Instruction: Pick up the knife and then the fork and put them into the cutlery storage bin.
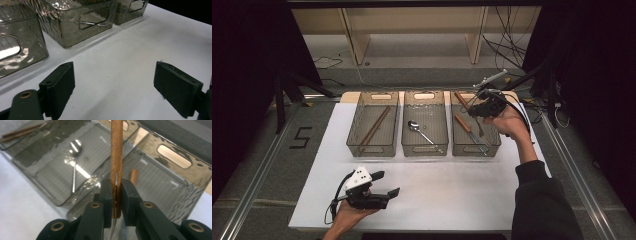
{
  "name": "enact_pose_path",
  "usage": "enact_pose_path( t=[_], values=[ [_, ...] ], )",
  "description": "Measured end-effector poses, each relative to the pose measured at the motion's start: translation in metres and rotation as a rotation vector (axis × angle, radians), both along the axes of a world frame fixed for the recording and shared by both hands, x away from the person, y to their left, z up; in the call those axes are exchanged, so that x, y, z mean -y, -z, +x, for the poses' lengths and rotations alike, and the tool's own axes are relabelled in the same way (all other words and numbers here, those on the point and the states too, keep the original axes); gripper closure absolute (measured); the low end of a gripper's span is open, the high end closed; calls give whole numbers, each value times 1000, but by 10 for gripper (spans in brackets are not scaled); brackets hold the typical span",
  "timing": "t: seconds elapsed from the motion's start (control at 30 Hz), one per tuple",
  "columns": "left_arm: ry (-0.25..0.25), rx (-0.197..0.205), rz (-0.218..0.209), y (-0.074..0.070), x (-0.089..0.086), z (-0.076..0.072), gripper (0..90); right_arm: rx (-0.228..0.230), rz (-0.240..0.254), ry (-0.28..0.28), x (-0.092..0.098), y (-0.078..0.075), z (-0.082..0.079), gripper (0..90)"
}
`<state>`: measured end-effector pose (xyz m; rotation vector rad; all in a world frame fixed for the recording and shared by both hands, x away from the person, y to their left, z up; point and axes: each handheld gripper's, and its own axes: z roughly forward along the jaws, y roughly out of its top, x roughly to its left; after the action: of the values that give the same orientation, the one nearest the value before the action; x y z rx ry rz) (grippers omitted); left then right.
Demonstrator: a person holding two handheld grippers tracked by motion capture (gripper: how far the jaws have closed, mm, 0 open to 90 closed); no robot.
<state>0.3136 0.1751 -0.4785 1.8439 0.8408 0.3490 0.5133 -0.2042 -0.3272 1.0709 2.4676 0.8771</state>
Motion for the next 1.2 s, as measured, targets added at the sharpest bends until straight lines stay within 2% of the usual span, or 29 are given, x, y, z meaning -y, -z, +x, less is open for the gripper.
enact_pose_path(
  t=[0.23,0.47,0.57,0.93,1.2],
  values=[
    [0,0,-2,0,0,0,169,8,-15,33,5,7,13,813],
    [3,-1,-1,0,0,0,169,50,-5,57,9,11,20,813],
    [6,1,4,0,0,0,169,60,-16,60,9,15,22,813],
    [3,-2,-2,0,0,0,169,48,-12,82,17,27,29,812],
    [4,0,-2,0,0,0,169,51,-12,87,19,29,31,812]
  ],
)
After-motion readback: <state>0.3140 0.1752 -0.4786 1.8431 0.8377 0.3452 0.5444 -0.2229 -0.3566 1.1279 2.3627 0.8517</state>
